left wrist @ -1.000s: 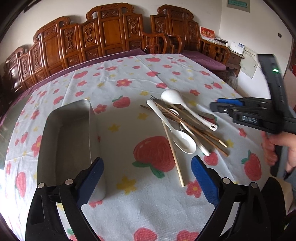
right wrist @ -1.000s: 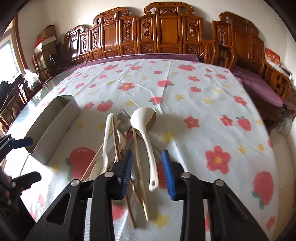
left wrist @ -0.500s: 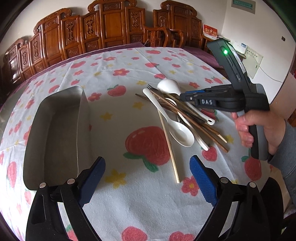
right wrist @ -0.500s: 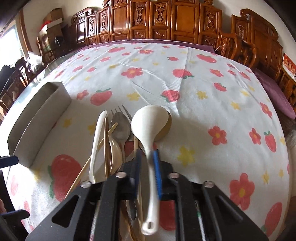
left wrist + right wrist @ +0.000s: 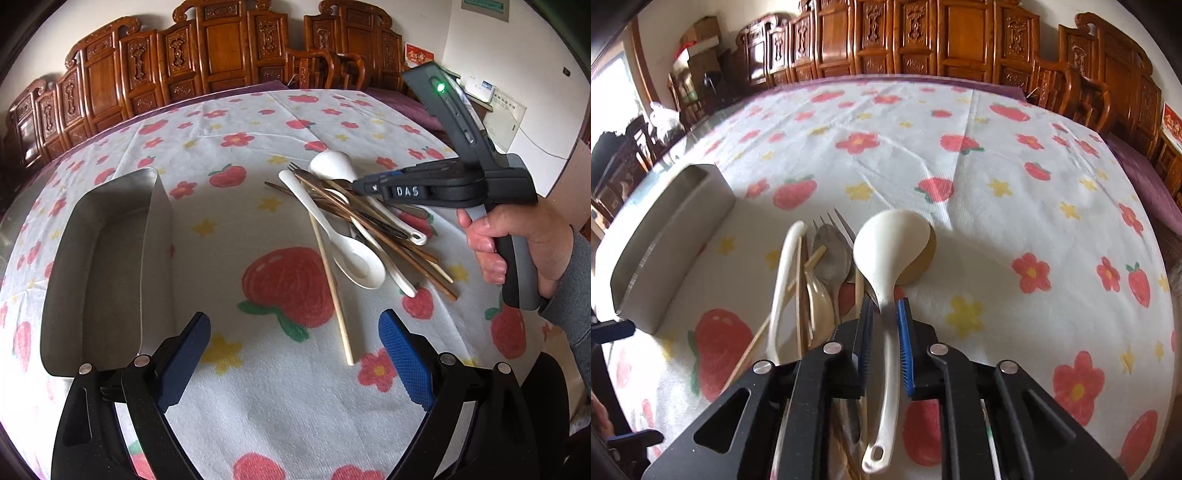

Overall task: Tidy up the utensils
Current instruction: 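Grasp the white plastic ladle with the right gripper and lift it, then grasp a white plastic spoon with the left gripper while the right gripper holds the ladle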

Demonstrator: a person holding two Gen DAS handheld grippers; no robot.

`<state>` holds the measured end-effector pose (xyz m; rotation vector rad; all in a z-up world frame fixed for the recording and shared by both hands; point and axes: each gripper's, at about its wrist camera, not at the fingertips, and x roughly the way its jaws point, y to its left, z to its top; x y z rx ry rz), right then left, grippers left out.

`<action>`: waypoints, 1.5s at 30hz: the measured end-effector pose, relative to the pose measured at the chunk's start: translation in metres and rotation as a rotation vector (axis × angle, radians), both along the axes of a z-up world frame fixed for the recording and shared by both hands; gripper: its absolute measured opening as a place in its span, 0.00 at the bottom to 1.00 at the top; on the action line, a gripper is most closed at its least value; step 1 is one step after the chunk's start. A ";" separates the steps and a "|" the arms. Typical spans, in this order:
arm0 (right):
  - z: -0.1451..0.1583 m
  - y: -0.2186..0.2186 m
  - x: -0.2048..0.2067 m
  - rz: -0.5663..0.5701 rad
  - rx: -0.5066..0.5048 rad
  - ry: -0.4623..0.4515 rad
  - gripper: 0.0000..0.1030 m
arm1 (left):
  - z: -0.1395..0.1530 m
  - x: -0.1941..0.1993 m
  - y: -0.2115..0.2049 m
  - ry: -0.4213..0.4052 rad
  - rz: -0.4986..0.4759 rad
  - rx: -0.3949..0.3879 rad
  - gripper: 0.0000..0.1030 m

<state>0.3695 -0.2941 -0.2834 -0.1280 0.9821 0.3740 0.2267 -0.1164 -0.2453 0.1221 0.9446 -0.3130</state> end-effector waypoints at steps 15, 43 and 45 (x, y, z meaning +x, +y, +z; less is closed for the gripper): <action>0.043 -0.039 -0.035 -0.032 0.124 -0.063 0.10 | 0.003 0.038 -0.021 0.003 -0.012 -0.016 0.74; 0.028 -0.069 -0.081 -0.059 0.121 -0.044 0.10 | -0.027 0.110 -0.040 0.121 0.006 -0.144 0.03; 0.029 -0.067 -0.082 -0.056 0.119 -0.046 0.10 | -0.024 0.108 -0.039 0.114 0.004 -0.148 0.03</action>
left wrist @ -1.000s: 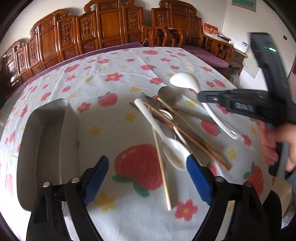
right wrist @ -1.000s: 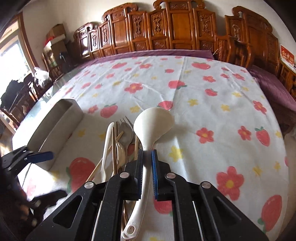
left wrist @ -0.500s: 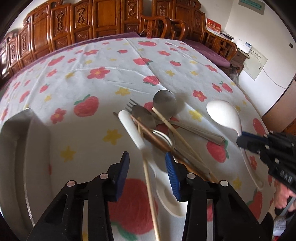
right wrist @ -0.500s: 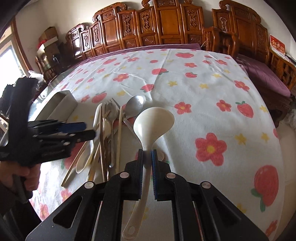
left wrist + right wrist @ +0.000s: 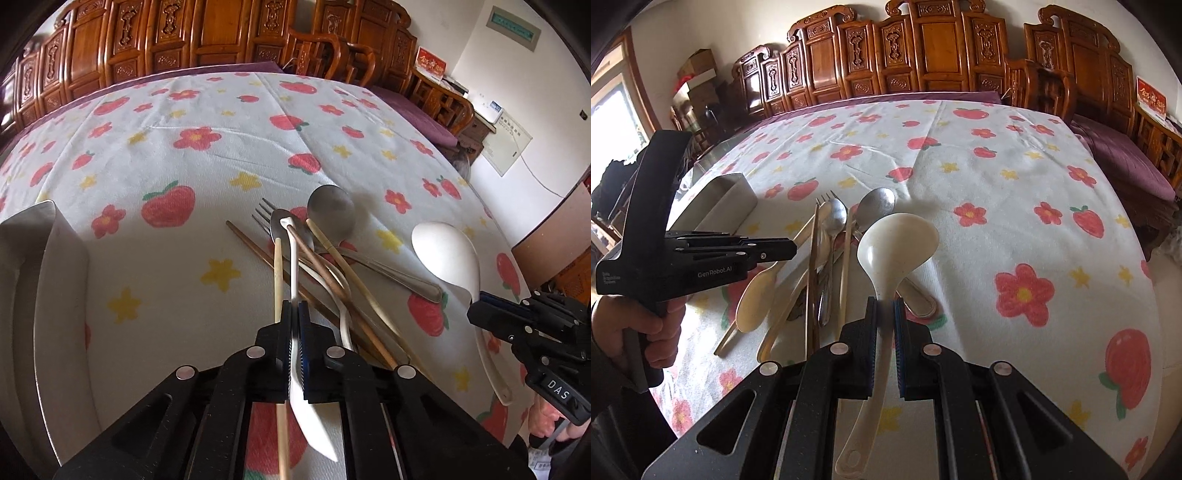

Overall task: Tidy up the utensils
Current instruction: 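Grasp a white plastic spoon with the left gripper while the right gripper holds the ladle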

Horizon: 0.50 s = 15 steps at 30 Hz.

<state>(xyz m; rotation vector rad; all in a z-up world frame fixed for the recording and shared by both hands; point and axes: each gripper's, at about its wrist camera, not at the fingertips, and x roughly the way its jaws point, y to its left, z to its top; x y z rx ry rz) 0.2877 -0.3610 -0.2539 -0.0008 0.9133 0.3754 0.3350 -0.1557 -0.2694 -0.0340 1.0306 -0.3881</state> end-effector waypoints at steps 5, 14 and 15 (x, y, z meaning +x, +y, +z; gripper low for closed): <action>0.002 0.003 -0.003 0.005 -0.015 -0.003 0.10 | 0.006 -0.003 0.004 -0.011 0.007 -0.016 0.03; 0.010 0.011 -0.008 0.009 -0.025 -0.013 0.10 | 0.034 -0.019 0.014 -0.076 -0.004 -0.016 0.03; 0.012 0.014 -0.009 0.010 -0.025 -0.016 0.10 | 0.038 -0.021 0.016 -0.085 -0.006 -0.010 0.03</action>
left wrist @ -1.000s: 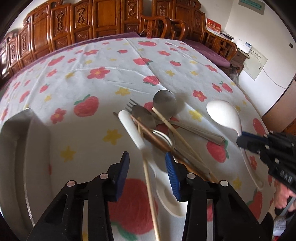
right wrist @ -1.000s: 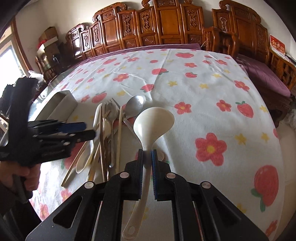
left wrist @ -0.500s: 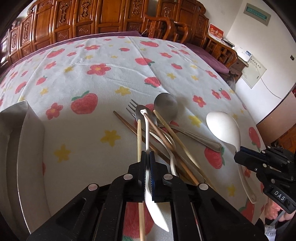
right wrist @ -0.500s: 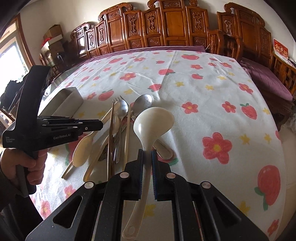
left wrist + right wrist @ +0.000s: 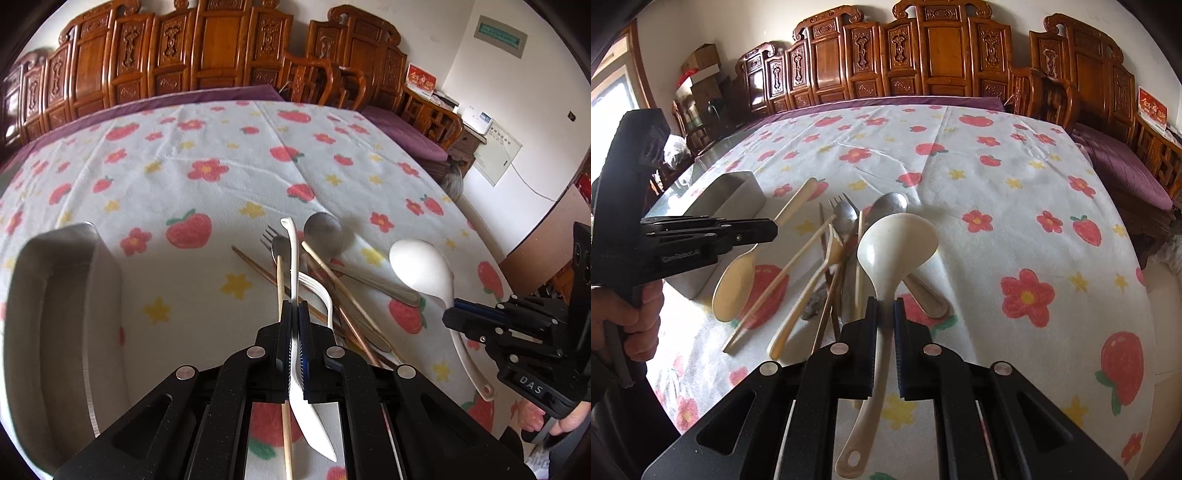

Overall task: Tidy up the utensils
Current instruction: 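Grasp a white plastic spoon with the left gripper while the right gripper holds the ladle, then lower the spoon into the metal tray with the left gripper while the right gripper drops the ladle in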

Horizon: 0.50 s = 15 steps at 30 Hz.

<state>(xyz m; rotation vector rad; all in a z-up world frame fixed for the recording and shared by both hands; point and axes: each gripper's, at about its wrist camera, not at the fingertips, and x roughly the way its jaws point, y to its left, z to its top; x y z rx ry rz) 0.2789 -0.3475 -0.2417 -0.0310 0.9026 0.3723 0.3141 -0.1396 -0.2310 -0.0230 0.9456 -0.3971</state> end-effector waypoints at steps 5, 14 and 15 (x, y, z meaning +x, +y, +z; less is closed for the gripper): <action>0.015 0.016 -0.005 0.019 0.002 -0.024 0.10 | 0.016 -0.008 0.013 -0.025 0.010 0.004 0.03; 0.039 0.060 -0.009 0.068 0.020 -0.056 0.10 | 0.047 -0.016 0.055 -0.065 0.035 0.020 0.03; 0.040 0.066 -0.009 0.074 0.025 -0.057 0.10 | 0.051 -0.016 0.060 -0.072 0.039 0.030 0.03</action>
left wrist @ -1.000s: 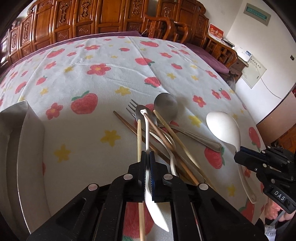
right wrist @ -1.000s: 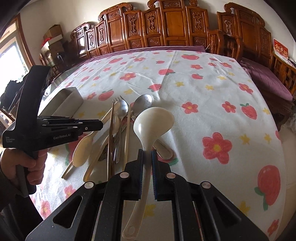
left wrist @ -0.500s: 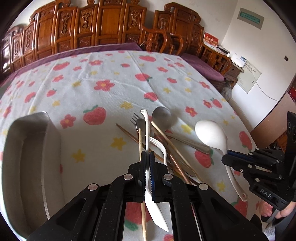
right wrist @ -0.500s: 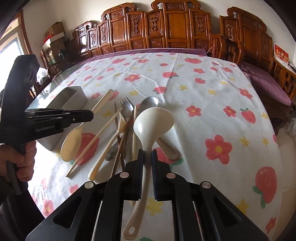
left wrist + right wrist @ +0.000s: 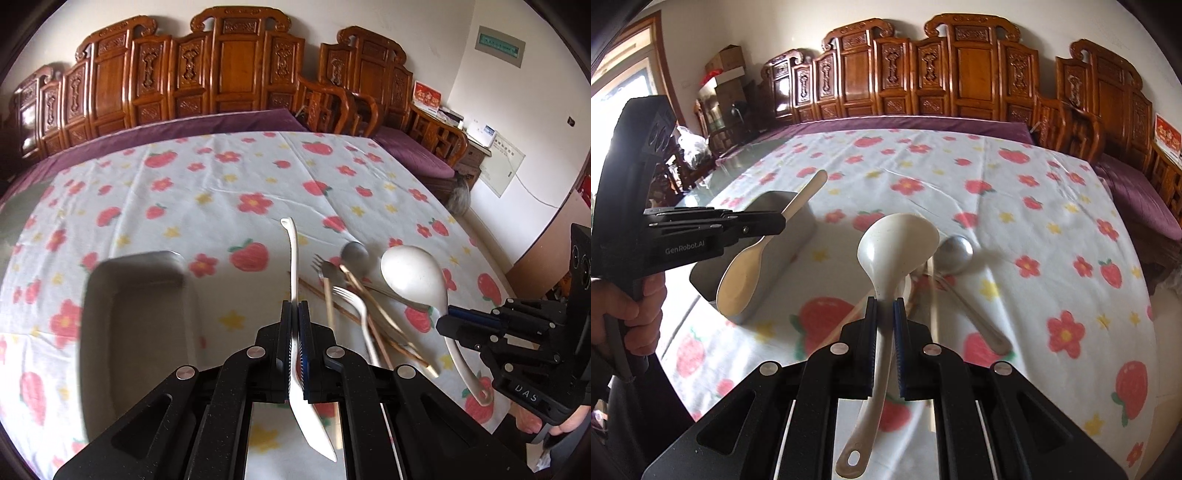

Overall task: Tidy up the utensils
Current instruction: 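Lower the spoon into the metal tray with the left gripper while the right gripper drops the ladle in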

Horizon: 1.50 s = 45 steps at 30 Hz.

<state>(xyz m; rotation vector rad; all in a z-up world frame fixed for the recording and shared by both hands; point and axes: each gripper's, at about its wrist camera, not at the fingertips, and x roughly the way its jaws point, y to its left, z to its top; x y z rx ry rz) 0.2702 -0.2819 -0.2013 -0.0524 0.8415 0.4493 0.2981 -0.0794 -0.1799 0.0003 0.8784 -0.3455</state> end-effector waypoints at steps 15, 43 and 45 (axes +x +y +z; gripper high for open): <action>0.011 0.081 0.002 0.065 0.038 -0.014 0.10 | -0.017 0.013 0.094 0.049 0.106 0.099 0.03; -0.004 0.180 0.034 0.114 0.079 0.066 0.10 | -0.011 -0.007 0.160 0.046 0.153 0.156 0.18; -0.007 0.193 0.042 0.118 0.087 0.080 0.10 | -0.006 -0.009 0.169 0.038 0.164 0.155 0.20</action>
